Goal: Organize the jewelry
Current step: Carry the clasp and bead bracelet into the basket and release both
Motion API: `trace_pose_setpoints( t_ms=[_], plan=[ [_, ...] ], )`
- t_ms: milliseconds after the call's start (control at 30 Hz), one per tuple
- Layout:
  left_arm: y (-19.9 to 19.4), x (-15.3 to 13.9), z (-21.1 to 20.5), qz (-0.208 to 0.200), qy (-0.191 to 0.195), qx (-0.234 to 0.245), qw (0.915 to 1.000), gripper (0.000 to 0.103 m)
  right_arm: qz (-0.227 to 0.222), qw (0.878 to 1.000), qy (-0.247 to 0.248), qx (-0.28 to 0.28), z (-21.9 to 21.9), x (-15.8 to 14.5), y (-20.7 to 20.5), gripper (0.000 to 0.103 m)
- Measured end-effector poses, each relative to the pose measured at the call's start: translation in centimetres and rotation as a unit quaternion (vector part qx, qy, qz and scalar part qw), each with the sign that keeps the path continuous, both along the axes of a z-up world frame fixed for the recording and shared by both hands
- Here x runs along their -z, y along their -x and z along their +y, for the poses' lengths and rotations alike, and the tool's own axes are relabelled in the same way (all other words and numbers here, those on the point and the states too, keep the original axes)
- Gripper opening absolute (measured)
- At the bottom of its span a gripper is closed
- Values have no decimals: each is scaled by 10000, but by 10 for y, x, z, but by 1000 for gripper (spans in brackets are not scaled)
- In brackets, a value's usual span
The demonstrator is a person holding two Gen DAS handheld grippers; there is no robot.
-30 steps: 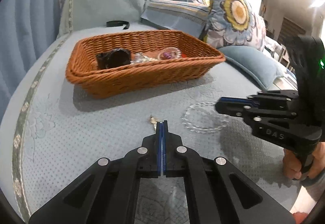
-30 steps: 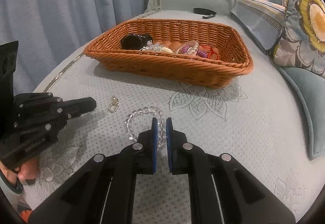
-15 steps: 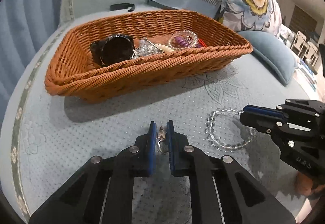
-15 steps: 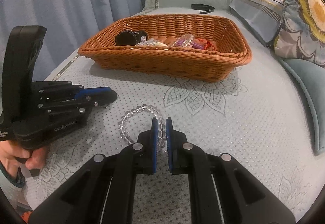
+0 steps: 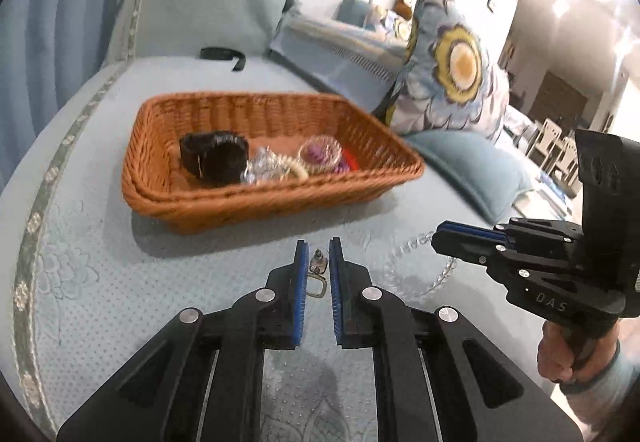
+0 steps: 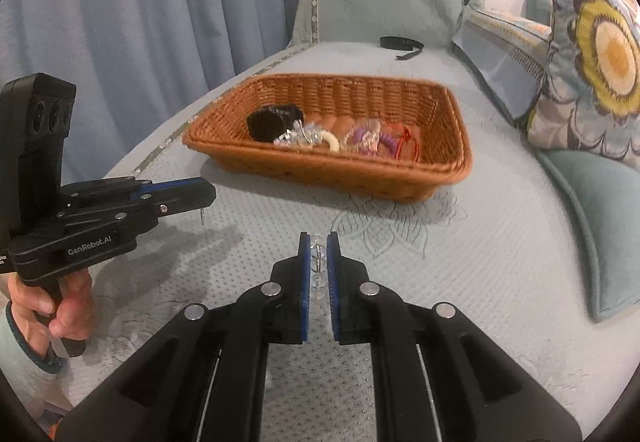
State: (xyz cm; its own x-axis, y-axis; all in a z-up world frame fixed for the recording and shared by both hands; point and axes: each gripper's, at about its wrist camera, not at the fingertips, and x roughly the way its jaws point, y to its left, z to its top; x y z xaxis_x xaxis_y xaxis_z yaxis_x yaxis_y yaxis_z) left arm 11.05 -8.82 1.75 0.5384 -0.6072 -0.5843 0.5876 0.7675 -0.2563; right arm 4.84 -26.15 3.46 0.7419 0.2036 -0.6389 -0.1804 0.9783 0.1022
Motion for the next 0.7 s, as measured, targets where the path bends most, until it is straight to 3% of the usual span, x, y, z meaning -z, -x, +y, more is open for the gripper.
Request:
trace_pose_setpoints(
  t_ms=[200, 400, 500, 700],
  plan=[
    [-9, -25, 2, -209, 162, -22, 9996, 9, -305, 9994, 167, -5, 2, -36, -2, 6],
    [-39, -43, -7, -390, 249, -156, 9988, 9, -694, 9975, 155, 1, 4, -73, -46, 6],
    [-59, -44, -17, -463, 176, -290, 9984, 9, -682, 9974, 238, 73, 8, -73, -75, 6],
    [-93, -28, -35, -451, -202, -493, 9976, 9, 14, 10000, -97, 15, 4, -40, -144, 6]
  ],
)
